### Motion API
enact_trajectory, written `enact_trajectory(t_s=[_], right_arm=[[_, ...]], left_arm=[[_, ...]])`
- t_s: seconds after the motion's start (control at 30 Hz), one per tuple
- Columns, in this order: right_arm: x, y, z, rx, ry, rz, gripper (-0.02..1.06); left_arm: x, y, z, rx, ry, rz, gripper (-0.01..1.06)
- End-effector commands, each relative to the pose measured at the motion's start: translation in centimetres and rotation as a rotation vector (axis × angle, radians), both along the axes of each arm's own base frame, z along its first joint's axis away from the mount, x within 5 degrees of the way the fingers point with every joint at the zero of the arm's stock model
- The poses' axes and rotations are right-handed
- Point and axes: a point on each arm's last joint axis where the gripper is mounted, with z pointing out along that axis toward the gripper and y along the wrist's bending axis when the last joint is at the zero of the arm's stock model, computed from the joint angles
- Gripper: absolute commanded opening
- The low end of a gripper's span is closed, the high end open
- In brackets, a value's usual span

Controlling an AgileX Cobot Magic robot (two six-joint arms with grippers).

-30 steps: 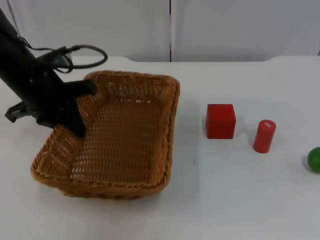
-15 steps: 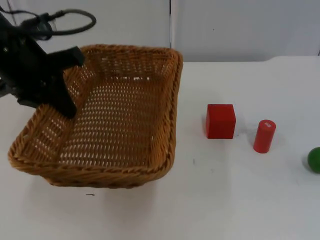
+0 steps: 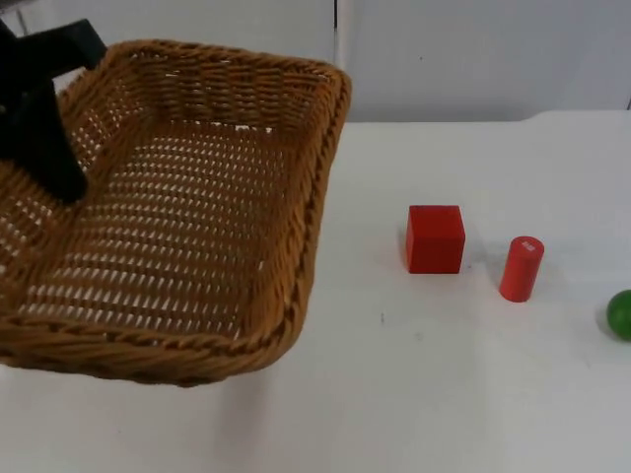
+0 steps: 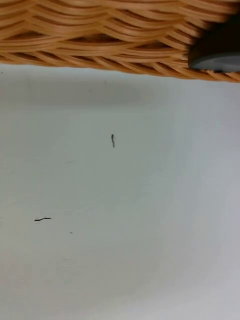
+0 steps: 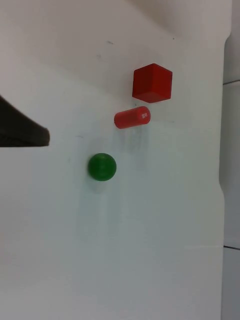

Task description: Pick up the basket with the left hand and place the object to the left of the red cylinder into the basket with the right hand.

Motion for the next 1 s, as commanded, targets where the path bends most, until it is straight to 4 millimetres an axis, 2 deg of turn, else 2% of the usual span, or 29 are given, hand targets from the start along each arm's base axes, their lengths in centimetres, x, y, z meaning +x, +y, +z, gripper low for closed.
enact_trajectory(t_s=[0.0, 0.03, 0.3, 0.97], right_arm=[[0.0, 0.0, 0.0, -0.003, -0.004, -0.002, 1.05], [0.0, 0.0, 0.0, -0.003, -0.004, -0.002, 1.05], [0.0, 0.0, 0.0, -0.003, -0.004, -0.002, 1.05], [0.0, 0.0, 0.0, -0.003, -0.004, -0.002, 1.05]], left_arm=[[-0.8, -0.3, 1.1, -0.021, -0.003, 0.010, 0.00], [-1.3, -0.4, 2.1, -0.039, -0.030, 0.016, 0.00], [-3.1, -0.4, 5.0, -0.067, -0.099, 0.057, 0.00], [-3.6, -0.4, 5.5, -0.064, -0.101, 0.044, 0.00]])
